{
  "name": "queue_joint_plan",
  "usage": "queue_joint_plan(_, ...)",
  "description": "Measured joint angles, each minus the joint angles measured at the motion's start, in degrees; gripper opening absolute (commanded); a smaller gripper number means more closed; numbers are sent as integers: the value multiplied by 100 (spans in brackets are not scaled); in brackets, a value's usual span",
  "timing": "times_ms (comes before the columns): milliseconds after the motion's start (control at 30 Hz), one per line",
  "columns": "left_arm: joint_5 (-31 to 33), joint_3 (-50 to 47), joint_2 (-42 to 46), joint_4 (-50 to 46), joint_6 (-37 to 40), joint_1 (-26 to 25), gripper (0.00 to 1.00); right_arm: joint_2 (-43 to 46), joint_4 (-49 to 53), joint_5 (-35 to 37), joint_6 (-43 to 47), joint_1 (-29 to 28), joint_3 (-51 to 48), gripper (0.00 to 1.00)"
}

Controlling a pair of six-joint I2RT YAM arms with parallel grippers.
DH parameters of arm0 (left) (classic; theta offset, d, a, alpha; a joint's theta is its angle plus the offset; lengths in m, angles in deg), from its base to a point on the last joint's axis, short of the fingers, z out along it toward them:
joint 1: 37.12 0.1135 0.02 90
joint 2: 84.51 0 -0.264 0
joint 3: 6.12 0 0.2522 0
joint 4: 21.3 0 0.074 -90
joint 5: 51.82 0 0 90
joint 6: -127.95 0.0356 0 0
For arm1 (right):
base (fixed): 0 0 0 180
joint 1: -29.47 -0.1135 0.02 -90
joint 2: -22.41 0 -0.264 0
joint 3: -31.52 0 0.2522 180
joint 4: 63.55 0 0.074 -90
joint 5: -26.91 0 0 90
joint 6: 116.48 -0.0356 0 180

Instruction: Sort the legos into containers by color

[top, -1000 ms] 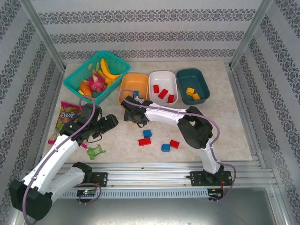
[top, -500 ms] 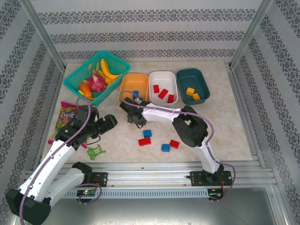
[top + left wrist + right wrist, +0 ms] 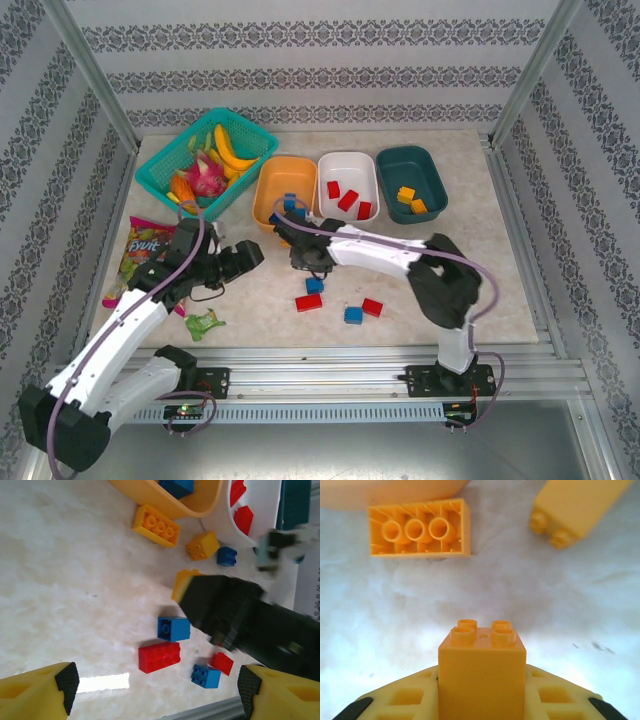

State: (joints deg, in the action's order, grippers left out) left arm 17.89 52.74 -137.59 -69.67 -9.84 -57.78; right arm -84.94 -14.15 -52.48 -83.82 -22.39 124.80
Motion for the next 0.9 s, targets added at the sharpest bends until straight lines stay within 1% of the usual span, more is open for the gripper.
queue_joint_plan(100, -122, 308, -649, 289, 2, -205, 85, 922, 109, 96, 302, 136, -197, 26)
queue_joint_plan(167, -179, 695, -1196, 501, 11, -393, 85, 1390, 136, 146, 555, 378, -221, 26)
queue_joint_plan(233, -212, 1137, -1733, 719, 37, -577, 85, 1709, 140, 216, 859, 752, -223, 27)
queue_joint_plan(367, -284, 2098, -2793, 1088, 103, -815, 85, 1869, 120, 197, 1532, 1882, -229, 27)
queue_joint_plan(467, -354, 2769, -3515, 1246, 122, -863, 84, 1646, 144, 131, 2000, 2688, -173, 27)
queue_joint_plan(600, -439, 3630, -4400, 1322, 188, -887, 83, 933, 142, -57, 2487, 3534, 302, 27)
queue_joint_plan(767, -564, 4393, -5219, 1344, 258, -914, 83, -109, 173, -315, 2822, 4170, 1165, 27)
queue_joint_plan(900, -590, 4756, -5591, 1316, 260, -929, 83, -960, 345, -433, 3005, 4354, 2037, 26)
